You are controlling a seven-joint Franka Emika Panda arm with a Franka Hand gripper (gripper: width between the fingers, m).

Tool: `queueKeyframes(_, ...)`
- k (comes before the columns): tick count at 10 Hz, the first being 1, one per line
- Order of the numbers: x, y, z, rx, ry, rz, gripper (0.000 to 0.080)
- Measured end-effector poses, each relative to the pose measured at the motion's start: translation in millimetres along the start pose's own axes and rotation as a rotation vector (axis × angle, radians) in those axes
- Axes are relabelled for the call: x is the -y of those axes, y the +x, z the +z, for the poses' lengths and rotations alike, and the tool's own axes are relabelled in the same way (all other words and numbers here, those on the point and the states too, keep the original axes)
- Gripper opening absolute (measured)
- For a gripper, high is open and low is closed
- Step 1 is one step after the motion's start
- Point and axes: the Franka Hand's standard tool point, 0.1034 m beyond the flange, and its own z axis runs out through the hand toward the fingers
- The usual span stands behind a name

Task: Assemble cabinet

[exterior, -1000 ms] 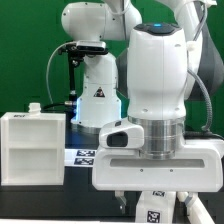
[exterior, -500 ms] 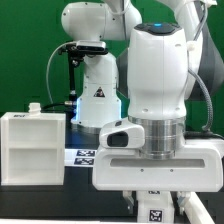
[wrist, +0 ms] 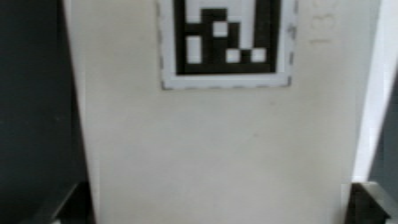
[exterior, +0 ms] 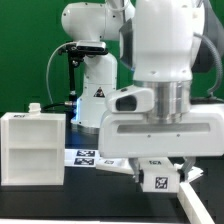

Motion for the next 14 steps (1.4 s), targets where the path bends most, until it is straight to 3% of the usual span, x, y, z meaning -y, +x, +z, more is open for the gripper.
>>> queueKeyframes(2, -3.5, -1.9, 5.5, 0.008, 0.003, 0.015, 0.0557)
queueKeyframes(5, 3.3, -7.1, 0.4, 0.010, 0.005, 0.011, 0.0557)
queueKeyframes(6, 7.5, -22.6, -7.7, 0.015, 0.005, 0.003, 0.0557)
queueKeyframes(8, -1.1, -61.3, -8.1, -0.018, -0.003, -0.015, 0.0557)
queueKeyframes(12, 0.0, -57.9, -6.1, -0.005, -0.002, -0.015, 0.0557)
queueKeyframes(14, -7.0, -77.2, -5.3, 0.006, -0.007, -0.119, 0.0557)
